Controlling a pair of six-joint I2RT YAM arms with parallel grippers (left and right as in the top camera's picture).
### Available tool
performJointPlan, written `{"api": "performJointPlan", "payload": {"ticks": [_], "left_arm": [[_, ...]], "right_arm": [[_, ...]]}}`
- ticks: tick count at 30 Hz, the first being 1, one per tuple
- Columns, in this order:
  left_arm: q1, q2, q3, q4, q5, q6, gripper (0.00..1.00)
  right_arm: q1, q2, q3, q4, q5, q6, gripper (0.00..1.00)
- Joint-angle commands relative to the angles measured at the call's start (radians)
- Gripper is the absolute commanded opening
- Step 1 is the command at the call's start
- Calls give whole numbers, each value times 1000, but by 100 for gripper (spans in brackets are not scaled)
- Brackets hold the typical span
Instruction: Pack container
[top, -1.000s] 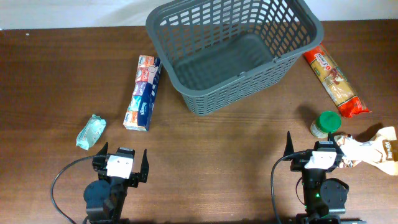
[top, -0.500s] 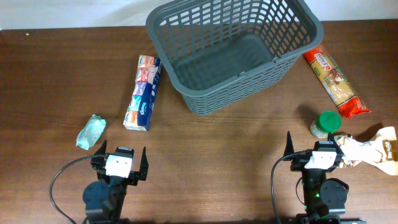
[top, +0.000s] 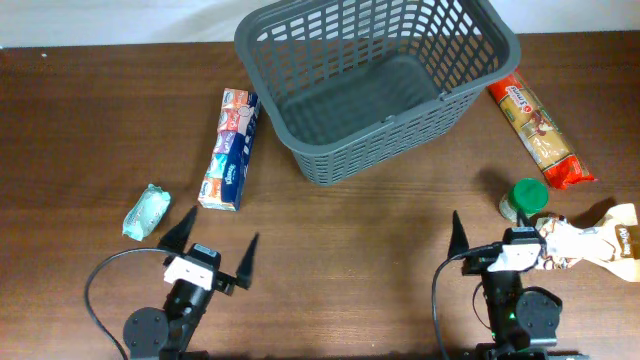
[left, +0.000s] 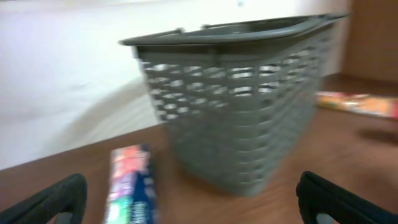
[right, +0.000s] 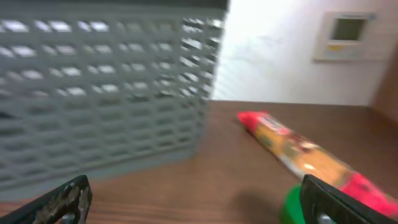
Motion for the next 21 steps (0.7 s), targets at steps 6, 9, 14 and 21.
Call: {"api": "performJointPlan", "payload": {"ticks": [6,9,14,21], "left_arm": [[6,-8,22,65,138,-96,99],[6,-8,22,56,142,-97,99],[6,-8,23,72,264,-116,99],[6,45,146,106,384,-156,99]], "right_arm": [[9,3,138,8,-146,101,99],[9,15,169,0,-245,135,99],[9,15,169,13,-394,135,99],[8,60,283,65,-463,100,99]]}}
